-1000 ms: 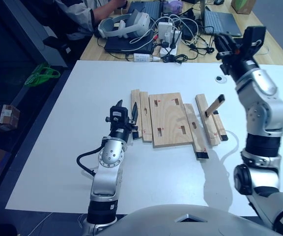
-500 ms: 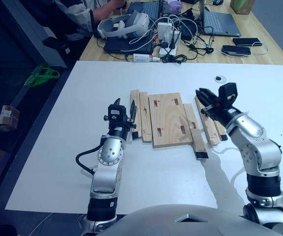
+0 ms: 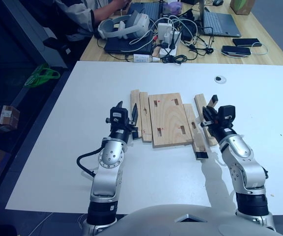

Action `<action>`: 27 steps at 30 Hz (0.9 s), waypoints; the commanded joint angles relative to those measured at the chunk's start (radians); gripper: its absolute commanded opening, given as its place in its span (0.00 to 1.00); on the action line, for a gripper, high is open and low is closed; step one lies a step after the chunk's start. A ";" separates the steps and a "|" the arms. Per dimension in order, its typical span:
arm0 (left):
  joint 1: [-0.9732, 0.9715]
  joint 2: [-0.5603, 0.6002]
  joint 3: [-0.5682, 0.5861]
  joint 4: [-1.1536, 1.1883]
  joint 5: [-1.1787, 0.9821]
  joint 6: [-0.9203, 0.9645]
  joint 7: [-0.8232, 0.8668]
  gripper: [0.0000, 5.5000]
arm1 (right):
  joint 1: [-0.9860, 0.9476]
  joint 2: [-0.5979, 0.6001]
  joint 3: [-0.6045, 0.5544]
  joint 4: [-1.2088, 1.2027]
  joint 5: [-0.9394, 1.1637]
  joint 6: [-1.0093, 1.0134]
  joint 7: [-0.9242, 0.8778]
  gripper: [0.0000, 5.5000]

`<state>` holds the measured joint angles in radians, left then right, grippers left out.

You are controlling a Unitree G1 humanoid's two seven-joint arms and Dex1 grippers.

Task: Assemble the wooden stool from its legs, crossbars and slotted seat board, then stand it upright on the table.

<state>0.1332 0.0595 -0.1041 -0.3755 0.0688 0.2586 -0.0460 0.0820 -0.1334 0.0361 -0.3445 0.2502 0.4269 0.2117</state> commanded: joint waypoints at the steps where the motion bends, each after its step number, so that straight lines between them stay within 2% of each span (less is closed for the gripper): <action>1: -0.015 0.007 0.005 -0.005 -0.003 0.021 -0.010 0.45 | 0.014 0.006 -0.016 -0.008 0.062 -0.058 0.071 0.10; 7: -0.007 -0.009 -0.010 0.006 -0.004 0.024 -0.007 0.45 | 0.038 0.003 -0.001 0.046 0.003 -0.148 0.064 0.10; 11: 0.017 -0.033 -0.016 0.009 -0.014 0.034 0.002 0.45 | 0.096 0.069 0.000 0.079 -0.107 -0.238 -0.082 0.10; 16: 0.054 -0.056 -0.035 0.022 0.056 0.019 0.075 0.45 | 0.142 0.086 0.043 0.066 -0.188 -0.263 -0.135 0.10; 27: 0.171 -0.058 -0.049 0.124 0.025 -0.196 0.068 0.45 | 0.201 0.104 0.016 0.214 -0.179 -0.520 -0.119 0.10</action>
<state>0.2880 0.0050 -0.1549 -0.2640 0.1151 0.0938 0.0319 0.2809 -0.0431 0.0584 -0.1397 0.0633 -0.0636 0.0966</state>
